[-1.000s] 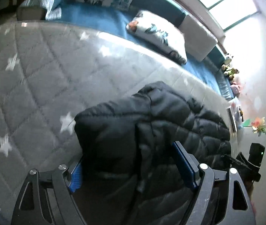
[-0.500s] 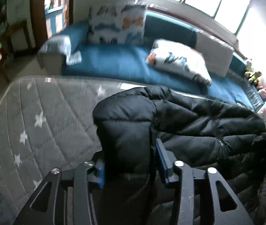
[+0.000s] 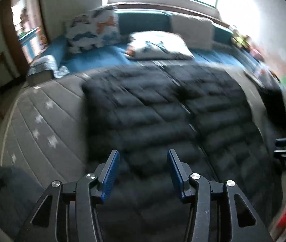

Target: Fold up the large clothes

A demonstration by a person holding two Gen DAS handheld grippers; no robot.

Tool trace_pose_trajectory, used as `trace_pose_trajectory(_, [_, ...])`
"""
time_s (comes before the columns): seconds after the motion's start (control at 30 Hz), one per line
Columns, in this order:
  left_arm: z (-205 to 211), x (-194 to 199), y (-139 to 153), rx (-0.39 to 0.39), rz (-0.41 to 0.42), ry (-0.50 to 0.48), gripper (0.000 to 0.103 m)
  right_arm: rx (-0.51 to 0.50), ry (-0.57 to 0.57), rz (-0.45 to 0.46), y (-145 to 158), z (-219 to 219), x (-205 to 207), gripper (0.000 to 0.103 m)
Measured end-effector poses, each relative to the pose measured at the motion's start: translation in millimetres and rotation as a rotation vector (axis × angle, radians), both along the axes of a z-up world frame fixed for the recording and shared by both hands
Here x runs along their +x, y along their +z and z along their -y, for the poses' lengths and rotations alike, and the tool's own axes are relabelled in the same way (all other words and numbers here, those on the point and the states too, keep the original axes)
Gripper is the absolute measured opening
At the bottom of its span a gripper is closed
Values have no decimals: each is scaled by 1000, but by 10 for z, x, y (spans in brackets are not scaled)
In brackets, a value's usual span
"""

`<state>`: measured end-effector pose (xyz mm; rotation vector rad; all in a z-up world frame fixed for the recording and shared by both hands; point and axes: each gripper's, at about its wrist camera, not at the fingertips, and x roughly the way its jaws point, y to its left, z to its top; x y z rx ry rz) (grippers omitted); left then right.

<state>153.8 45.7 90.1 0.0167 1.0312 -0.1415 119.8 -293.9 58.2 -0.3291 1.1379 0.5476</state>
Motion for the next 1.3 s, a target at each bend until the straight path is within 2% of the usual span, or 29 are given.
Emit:
trace_pose_trajectory(0.13, [477,-601,-241,-21,-43,-129,52,-13,91,-38,-259,-88,-598,37])
trace_pose_trajectory(0.27, [896,-1159,-461,-33,-53,-243,52,30,175,-32,-402,-163,-1080,37])
trace_pose_trajectory(0.33, [1092,-1427,-603,-23,-28,-301,52,6,227,-40,-525,-218,-1309,37])
trace_pose_trajectory(0.37, [1166,-1530,-657,-6,-14,-325,52,-27,243,-37,-596,-237,-1376,39])
trace_pose_trajectory(0.43, [1343,-1765,-729,119,60,-369,52,-83,264,-10,-664,-241,-1467,39])
trace_pose_trajectory(0.47, [1387,-1847,-713,162,94,-383,52,-72,266,-11,-626,-218,-1473,39])
trace_pose_trajectory(0.5, [1390,-1866,-685,170,91,-386,52,-46,254,-22,-548,-158,-1460,39])
trace_pose_trajectory(0.57, [1319,-1859,-585,116,64,-385,52,31,203,-31,-339,37,-1393,39])
trace_pose_trajectory(0.63, [1224,-1835,-458,65,60,-373,52,100,131,-1,-108,332,-1311,39])
trace_pose_trajectory(0.7, [1116,-1783,-290,52,85,-343,52,133,26,53,98,688,-1180,40])
trace_pose_trajectory(0.83, [1025,-1704,-93,0,105,-309,55,79,-218,206,356,1360,-880,57])
trace_pose_trajectory(0.9, [1024,-1602,-51,-36,91,-292,55,12,-294,288,424,1618,-699,58])
trace_pose_trajectory(1.0, [1081,-1539,-75,-67,68,-278,55,-42,-312,346,444,1742,-347,58])
trace_pose_trajectory(1.1, [1152,-1514,-147,-79,56,-273,55,-24,-326,335,355,1770,72,58])
trace_pose_trajectory(1.17, [1193,-1523,-204,-80,47,-269,55,-31,-309,330,314,1801,185,58])
trace_pose_trajectory(1.3, [1192,-1538,-306,-78,30,-254,55,-159,-276,341,125,1670,560,58])
